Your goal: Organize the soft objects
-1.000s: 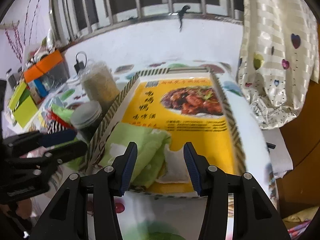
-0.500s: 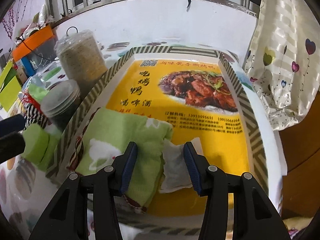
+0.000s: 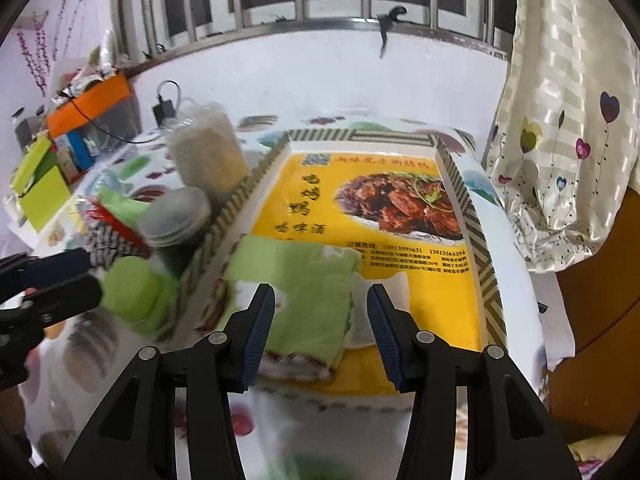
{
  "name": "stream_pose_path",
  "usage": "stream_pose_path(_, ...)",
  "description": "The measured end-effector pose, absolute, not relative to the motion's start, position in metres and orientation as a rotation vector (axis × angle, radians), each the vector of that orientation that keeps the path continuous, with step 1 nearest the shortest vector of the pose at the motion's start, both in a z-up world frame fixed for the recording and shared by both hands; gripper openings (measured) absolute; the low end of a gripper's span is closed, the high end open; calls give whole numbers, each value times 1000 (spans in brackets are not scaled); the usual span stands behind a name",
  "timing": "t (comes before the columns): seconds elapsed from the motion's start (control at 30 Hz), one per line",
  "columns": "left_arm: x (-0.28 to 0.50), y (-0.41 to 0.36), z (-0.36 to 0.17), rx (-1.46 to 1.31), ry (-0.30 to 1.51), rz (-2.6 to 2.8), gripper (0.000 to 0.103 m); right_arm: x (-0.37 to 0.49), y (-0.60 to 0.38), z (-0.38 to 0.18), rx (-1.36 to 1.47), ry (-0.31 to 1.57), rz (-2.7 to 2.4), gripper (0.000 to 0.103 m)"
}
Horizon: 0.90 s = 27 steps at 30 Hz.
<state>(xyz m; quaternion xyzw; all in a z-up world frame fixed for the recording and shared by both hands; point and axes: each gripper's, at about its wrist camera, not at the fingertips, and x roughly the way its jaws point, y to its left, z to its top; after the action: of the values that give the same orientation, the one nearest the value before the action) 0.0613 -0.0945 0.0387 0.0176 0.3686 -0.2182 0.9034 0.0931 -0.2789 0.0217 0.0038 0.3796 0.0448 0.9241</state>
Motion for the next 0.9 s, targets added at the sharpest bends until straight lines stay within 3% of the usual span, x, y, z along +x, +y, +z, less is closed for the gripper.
stream_pose_path(0.9, 24, -39, 42, -50, 759, -300, 42, 29, -219, 50, -36, 697, 320, 49)
